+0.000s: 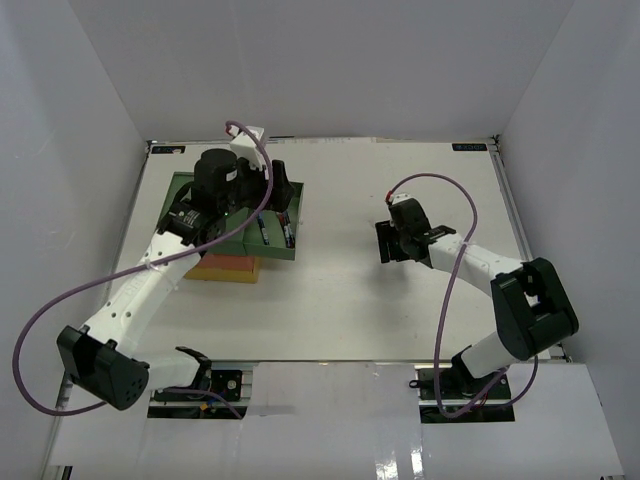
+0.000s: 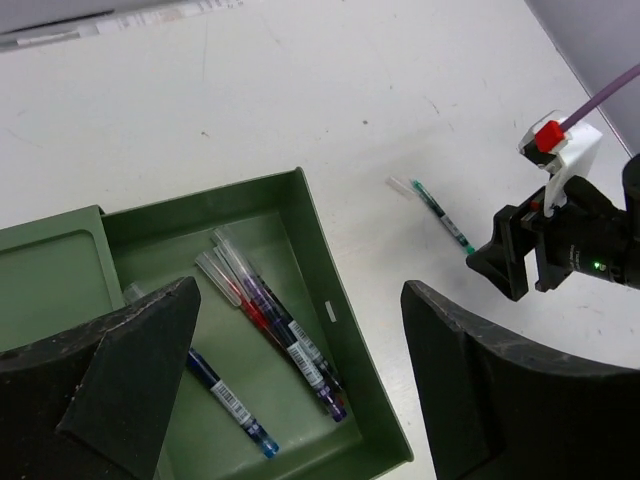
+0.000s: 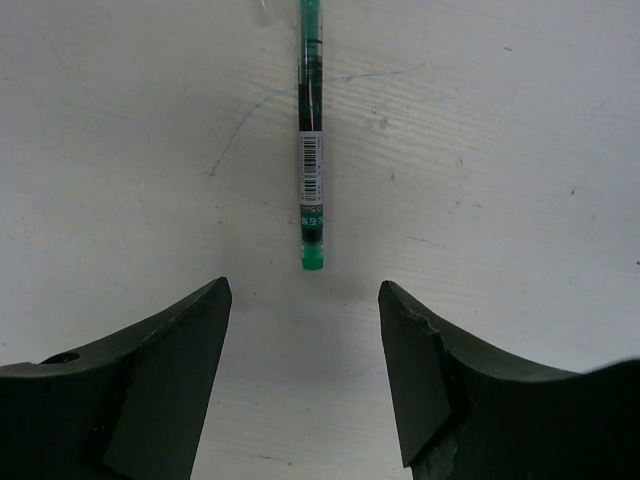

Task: Sort the stationery into containers
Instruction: Pick up the pen from the center of the board.

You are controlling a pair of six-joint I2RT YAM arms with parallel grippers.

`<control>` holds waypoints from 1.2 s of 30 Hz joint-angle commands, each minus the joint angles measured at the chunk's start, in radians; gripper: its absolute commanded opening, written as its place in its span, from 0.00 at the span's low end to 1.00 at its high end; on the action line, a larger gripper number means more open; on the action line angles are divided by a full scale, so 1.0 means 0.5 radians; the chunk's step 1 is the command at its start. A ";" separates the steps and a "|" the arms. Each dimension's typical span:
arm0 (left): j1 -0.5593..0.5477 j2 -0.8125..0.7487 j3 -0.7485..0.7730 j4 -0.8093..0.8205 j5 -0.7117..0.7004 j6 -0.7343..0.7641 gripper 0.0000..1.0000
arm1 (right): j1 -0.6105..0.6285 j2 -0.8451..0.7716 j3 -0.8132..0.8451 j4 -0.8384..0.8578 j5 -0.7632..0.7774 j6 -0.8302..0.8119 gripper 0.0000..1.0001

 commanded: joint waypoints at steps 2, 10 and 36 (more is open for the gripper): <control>0.005 -0.230 -0.287 0.532 -0.020 0.087 0.93 | -0.031 0.094 0.117 -0.003 -0.042 -0.070 0.66; 0.005 -0.442 -0.634 0.800 -0.100 0.115 0.97 | -0.062 0.272 0.166 -0.018 -0.085 -0.082 0.54; 0.005 -0.393 -0.680 0.819 0.090 0.032 0.98 | -0.182 0.306 0.089 -0.079 -0.042 0.056 0.12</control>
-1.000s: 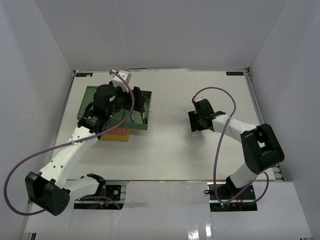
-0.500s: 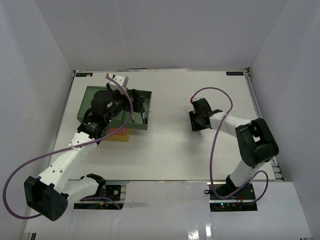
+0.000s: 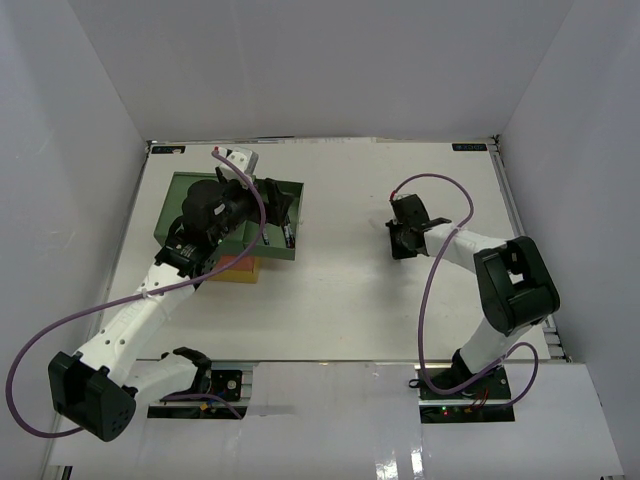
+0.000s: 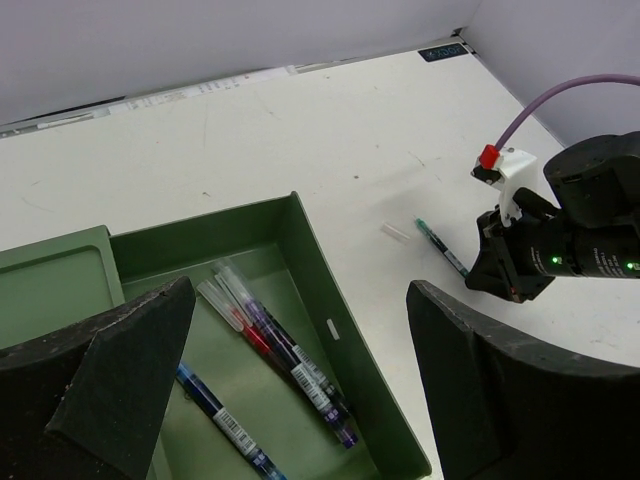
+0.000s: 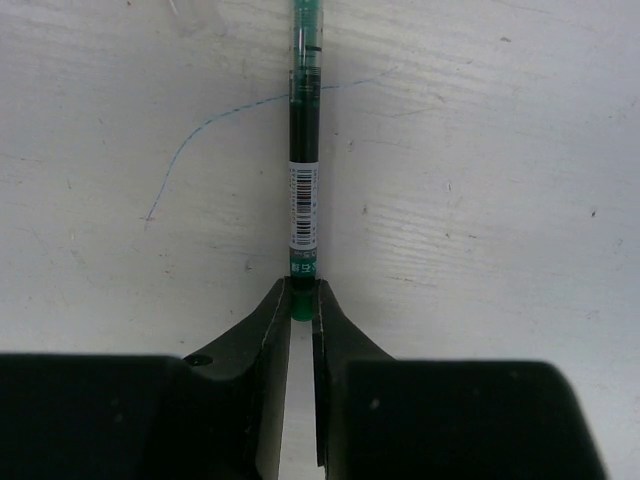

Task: Sort the stationery into containers
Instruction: Pick up the pen from the center of the board.

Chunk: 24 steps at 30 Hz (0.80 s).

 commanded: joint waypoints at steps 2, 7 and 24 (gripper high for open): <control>0.005 0.006 0.004 0.056 0.115 -0.063 0.98 | -0.041 -0.091 -0.060 -0.075 0.074 0.041 0.08; 0.009 0.036 0.078 0.052 0.317 -0.235 0.98 | -0.035 -0.327 -0.143 0.026 -0.027 0.059 0.08; -0.421 0.334 0.136 0.690 0.532 -0.717 0.98 | 0.259 -1.429 -0.557 1.265 -0.709 0.369 0.08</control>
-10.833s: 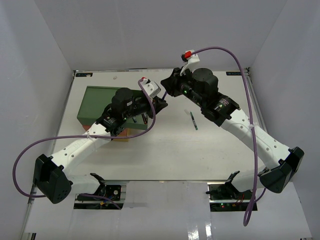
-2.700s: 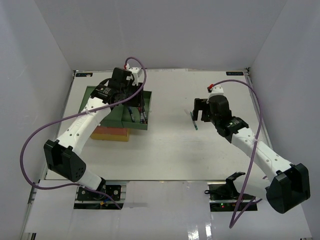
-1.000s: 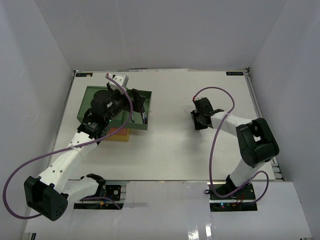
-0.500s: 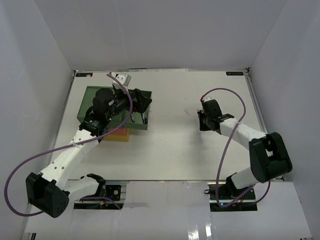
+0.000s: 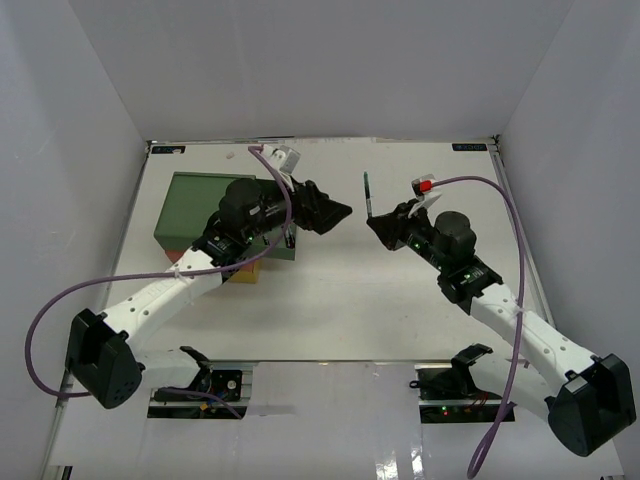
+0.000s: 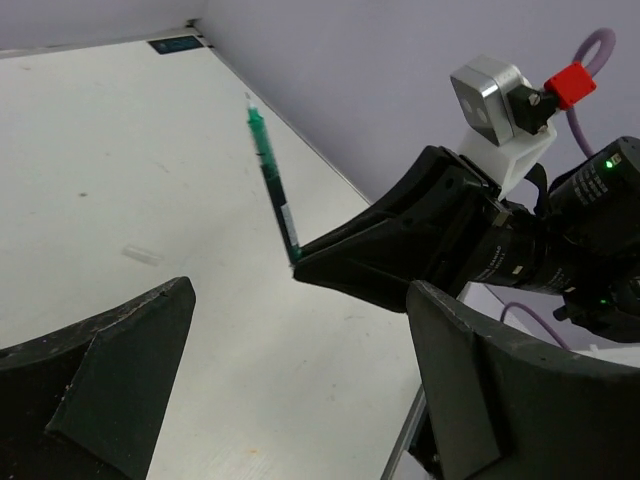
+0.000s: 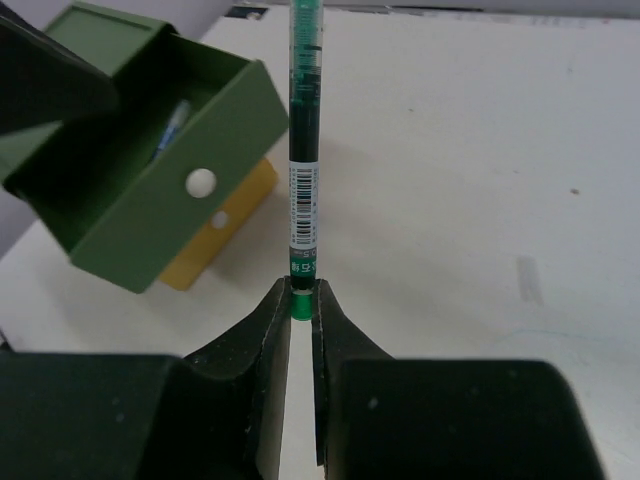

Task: Sort the stationery into containers
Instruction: Pick up the pen from the center of the board, then close the pen cap on the pen.

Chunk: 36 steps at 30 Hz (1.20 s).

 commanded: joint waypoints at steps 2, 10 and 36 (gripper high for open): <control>-0.174 0.068 0.052 0.286 -0.031 -0.036 0.98 | 0.047 -0.093 -0.068 0.475 -0.218 0.175 0.08; -0.278 0.185 0.027 0.534 -0.221 0.001 0.97 | 0.071 -0.154 -0.127 0.604 -0.310 0.283 0.08; -0.340 0.363 0.021 0.801 -0.129 -0.036 0.44 | 0.071 -0.133 -0.231 0.828 -0.436 0.415 0.08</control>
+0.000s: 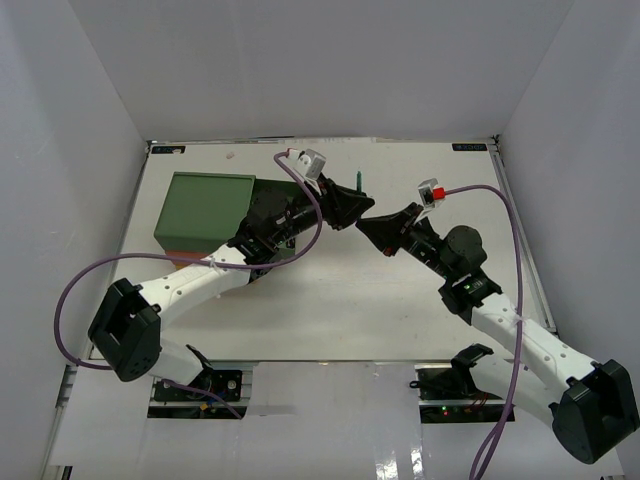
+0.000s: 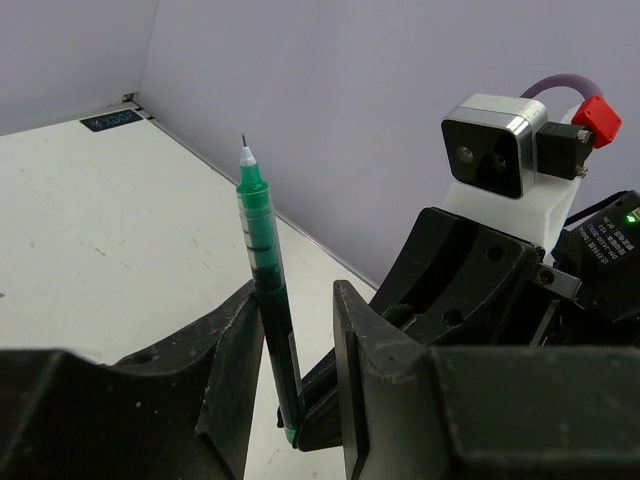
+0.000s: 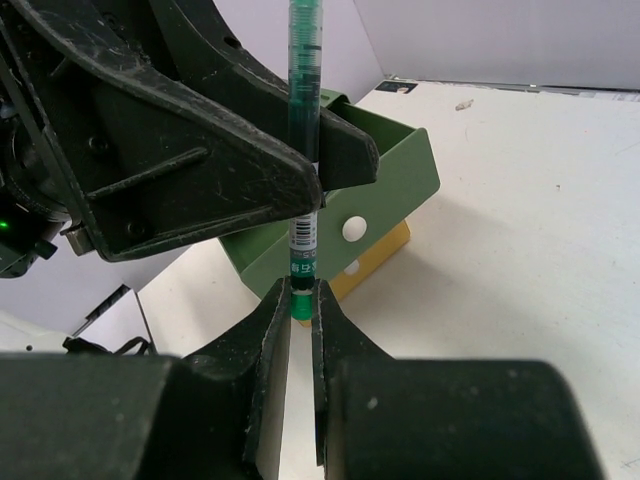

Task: Sort the stationery into containers
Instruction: Close the pen cap on the pen.

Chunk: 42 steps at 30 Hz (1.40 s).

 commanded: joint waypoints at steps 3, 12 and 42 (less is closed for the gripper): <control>-0.014 -0.009 0.025 0.052 0.058 -0.028 0.38 | 0.006 0.005 -0.019 0.147 -0.030 0.020 0.08; -0.014 0.003 0.003 0.083 0.104 -0.034 0.12 | 0.009 0.017 -0.031 0.163 -0.037 0.014 0.08; 0.369 -0.420 0.197 -1.242 -0.208 0.665 0.00 | -0.246 1.050 0.827 -1.236 0.687 -0.950 0.69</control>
